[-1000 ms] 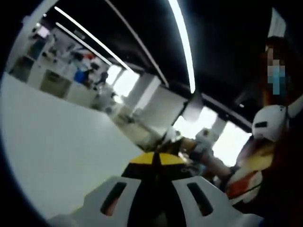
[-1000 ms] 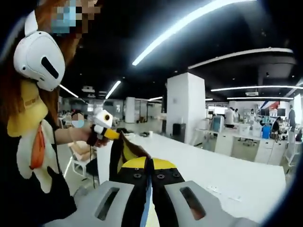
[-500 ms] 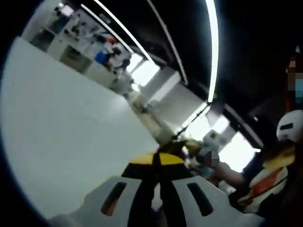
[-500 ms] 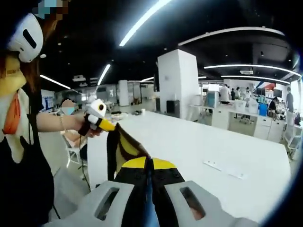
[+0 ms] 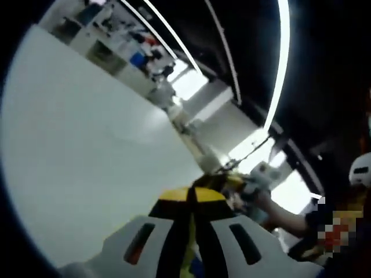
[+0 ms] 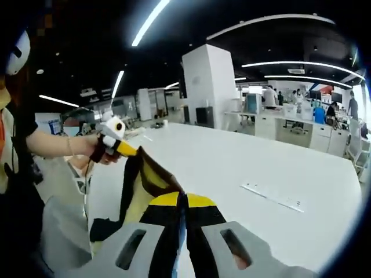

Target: Fold the garment on the visible template until the final outline fits inside the template.

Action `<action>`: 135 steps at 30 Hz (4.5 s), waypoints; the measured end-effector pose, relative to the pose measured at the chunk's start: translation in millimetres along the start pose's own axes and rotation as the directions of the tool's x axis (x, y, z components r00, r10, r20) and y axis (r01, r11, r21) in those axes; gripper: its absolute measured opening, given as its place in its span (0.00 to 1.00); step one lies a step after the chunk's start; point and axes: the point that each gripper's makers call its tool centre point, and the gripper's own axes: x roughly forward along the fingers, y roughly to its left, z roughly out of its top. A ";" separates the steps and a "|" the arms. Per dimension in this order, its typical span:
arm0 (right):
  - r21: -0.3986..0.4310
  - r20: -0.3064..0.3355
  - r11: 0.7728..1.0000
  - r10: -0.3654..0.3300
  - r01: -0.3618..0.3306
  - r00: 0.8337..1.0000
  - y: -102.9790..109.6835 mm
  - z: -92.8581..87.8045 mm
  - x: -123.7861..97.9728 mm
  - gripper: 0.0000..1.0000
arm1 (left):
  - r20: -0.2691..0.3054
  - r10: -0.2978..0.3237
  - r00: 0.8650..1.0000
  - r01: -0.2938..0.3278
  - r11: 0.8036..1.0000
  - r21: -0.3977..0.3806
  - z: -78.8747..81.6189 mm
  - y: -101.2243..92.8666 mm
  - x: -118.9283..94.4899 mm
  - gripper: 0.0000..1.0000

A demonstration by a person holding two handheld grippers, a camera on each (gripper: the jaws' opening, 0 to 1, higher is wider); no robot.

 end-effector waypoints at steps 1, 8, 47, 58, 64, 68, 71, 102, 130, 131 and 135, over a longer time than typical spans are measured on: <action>0.001 -0.008 1.000 0.004 -0.004 1.000 -2.5 -2.0 3.8 0.02 | -0.002 0.004 1.000 -0.004 1.000 -0.005 1.2 4.2 2.2 0.00; -0.003 -0.057 1.000 0.013 -0.013 0.998 -34.2 -15.3 34.5 0.02 | -0.007 0.037 0.999 -0.038 0.998 -0.053 13.8 46.8 22.1 0.00; 0.117 -0.269 0.988 -0.068 0.103 0.961 -147.8 -124.1 133.9 0.03 | -0.051 0.230 0.972 -0.234 0.926 -0.297 10.8 191.1 104.4 0.00; 0.116 -0.326 0.984 -0.088 0.132 0.941 -159.9 -145.6 148.1 0.03 | -0.073 0.313 0.947 -0.318 0.884 -0.343 -1.1 206.1 115.0 0.00; 0.109 -0.341 0.983 -0.105 0.151 0.934 -163.1 -153.0 153.7 0.03 | -0.074 0.338 0.938 -0.341 0.865 -0.368 2.0 227.2 119.0 0.00; 0.099 -0.353 0.982 -0.114 0.159 0.929 -166.8 -157.7 155.5 0.03 | -0.083 0.345 0.935 -0.350 0.860 -0.370 -0.6 230.9 121.2 0.00; 0.099 -0.354 0.982 -0.119 0.163 0.928 -169.2 -159.9 156.8 0.03 | -0.084 0.346 0.935 -0.352 0.860 -0.369 -0.1 232.8 122.8 0.00; 0.045 -0.348 0.981 -0.159 0.186 0.924 -177.0 -166.8 166.1 0.05 | -0.134 0.370 0.920 -0.393 0.872 -0.291 1.8 259.9 126.6 0.00; 0.016 -0.260 0.942 -0.319 0.335 0.911 -189.6 -139.8 106.3 0.27 | -0.056 0.313 0.948 -0.317 0.942 -0.109 37.8 215.7 101.5 0.02; 0.026 -0.257 0.941 -0.319 0.336 0.912 -187.5 -138.5 104.0 0.29 | -0.059 0.312 0.948 -0.316 0.943 -0.103 36.9 213.1 99.1 0.02; 0.039 -0.262 0.937 -0.325 0.347 0.909 -182.4 -137.3 92.7 0.38 | -0.057 0.306 0.950 -0.310 0.947 -0.088 35.2 204.0 88.5 0.01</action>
